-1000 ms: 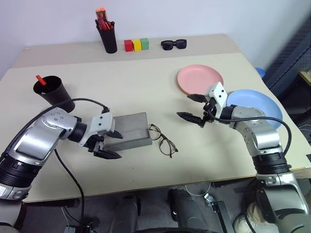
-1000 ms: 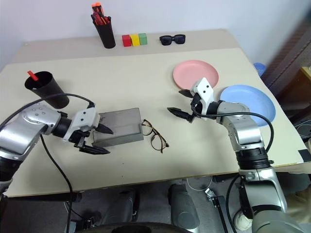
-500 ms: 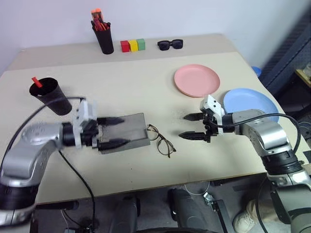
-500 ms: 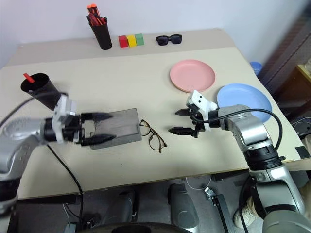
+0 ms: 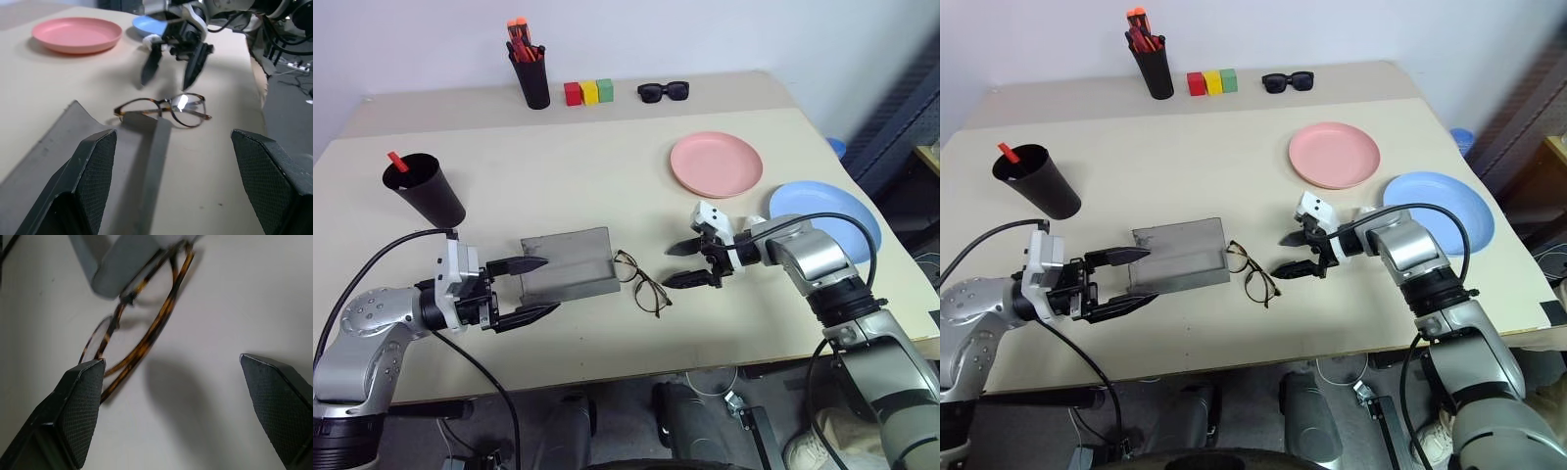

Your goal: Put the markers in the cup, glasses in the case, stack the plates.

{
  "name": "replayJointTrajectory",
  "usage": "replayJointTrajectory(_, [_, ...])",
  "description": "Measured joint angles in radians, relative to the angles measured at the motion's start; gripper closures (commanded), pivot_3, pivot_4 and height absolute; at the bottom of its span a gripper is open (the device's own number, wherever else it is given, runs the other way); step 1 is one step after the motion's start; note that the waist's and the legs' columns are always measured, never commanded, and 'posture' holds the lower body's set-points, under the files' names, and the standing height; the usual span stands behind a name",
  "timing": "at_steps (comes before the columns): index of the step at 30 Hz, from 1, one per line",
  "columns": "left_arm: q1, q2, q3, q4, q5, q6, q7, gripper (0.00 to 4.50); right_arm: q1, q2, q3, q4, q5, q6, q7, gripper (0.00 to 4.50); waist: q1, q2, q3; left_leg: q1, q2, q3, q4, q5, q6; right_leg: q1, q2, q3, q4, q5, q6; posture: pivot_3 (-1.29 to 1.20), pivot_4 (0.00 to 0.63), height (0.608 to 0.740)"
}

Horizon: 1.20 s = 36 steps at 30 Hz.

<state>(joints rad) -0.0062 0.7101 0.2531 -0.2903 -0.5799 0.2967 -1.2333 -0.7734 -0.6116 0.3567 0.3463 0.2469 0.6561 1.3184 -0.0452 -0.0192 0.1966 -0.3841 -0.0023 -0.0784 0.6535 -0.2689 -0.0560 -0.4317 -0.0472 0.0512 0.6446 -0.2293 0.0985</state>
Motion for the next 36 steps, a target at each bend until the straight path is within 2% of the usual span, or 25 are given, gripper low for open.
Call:
replayJointTrajectory(10, [0.012, 0.0, -0.044, 0.012, 0.012, -0.03, -0.005, 0.71, -0.072, 0.041, 0.032, 0.041, -0.009, 0.13, 0.063, 0.0, 0.0, 0.0, 0.0, 0.001, 0.0, 0.0, -0.001, 0.0, 0.0, 0.0, 0.0, 0.0, 0.0, 0.0, 0.0, 0.0, 0.15, 0.74])
replayJointTrajectory(18, [0.001, -0.017, -0.098, 0.06, 0.065, -0.098, 0.01, 0.71, -0.021, 0.102, 0.005, -0.085, -0.023, 0.066, -0.057, 0.0, 0.002, 0.0, 0.0, 0.0, 0.0, 0.0, -0.001, 0.0, 0.0, 0.0, 0.0, 0.0, 0.0, 0.0, 0.0, 0.0, 0.15, 0.74])
replayJointTrajectory(29, [-0.038, -0.042, -0.139, 0.092, 0.073, -0.117, 0.036, 0.71, -0.02, 0.079, 0.0, -0.159, 0.004, 0.237, -0.083, 0.0, 0.001, 0.0, 0.0, 0.001, 0.0, 0.0, -0.002, 0.0, 0.0, 0.0, 0.0, 0.0, 0.0, 0.0, 0.0, 0.0, 0.15, 0.74])
replayJointTrajectory(36, [-0.041, -0.042, -0.154, 0.089, 0.072, -0.107, 0.056, 0.71, -0.021, 0.05, 0.024, -0.196, 0.013, 0.279, -0.066, 0.0, 0.001, 0.0, 0.0, 0.001, 0.0, 0.0, -0.002, 0.0, 0.0, 0.0, 0.0, 0.0, 0.0, 0.0, 0.0, 0.0, 0.15, 0.74])
